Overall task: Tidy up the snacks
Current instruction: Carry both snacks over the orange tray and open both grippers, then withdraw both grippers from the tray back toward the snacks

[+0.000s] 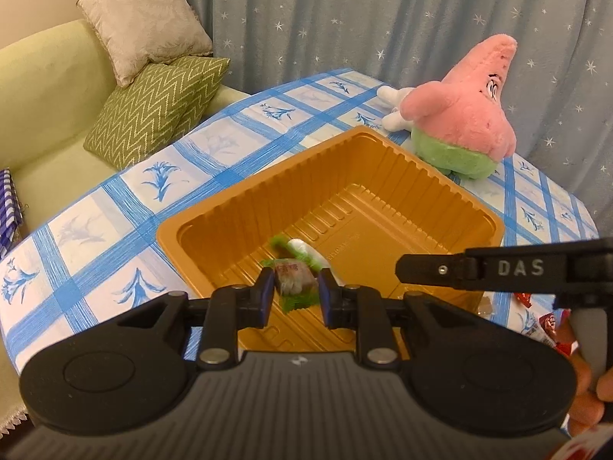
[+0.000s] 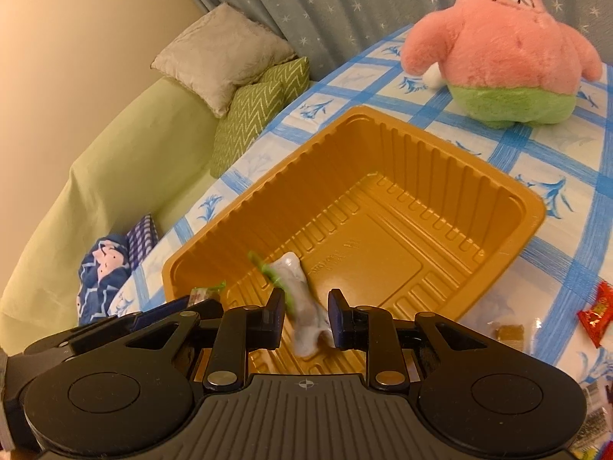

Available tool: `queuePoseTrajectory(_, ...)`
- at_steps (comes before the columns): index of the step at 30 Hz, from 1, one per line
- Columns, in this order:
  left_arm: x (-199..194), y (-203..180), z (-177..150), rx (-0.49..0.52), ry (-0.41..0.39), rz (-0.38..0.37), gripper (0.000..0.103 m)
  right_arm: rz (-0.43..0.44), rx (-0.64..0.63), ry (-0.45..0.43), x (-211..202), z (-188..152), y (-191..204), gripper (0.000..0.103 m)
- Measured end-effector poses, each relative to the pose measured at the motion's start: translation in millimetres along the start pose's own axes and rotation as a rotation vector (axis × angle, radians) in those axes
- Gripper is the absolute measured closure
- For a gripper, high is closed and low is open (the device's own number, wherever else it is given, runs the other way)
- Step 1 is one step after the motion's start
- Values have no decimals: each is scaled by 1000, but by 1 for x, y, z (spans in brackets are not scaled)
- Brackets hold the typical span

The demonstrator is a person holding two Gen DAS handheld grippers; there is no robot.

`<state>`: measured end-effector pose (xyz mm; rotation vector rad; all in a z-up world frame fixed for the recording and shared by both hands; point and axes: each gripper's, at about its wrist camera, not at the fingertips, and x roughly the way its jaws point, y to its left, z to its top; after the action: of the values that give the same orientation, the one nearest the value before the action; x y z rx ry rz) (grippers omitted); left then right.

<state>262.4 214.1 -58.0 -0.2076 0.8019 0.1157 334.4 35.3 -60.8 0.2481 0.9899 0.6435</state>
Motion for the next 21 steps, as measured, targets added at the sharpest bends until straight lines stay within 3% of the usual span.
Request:
queuePoseTrajectory(6,-8,-2,-5,7,1,-22,75,-10,-6,-36,-23,-7,2,74)
queuePoseTrajectory(8,-16,-3,-9,10,0,-33,75,-13,-5,-56,-34,-13,3,64)
queuePoseTrajectory(10,-23,-4,-14,12,3,-43,75,-20,-3,-86,-47,-21,3,46)
queuePoseTrajectory(21,-73,-30,-50,83,-1,-103,75,-61,38,-153,-114,-72,-11,40)
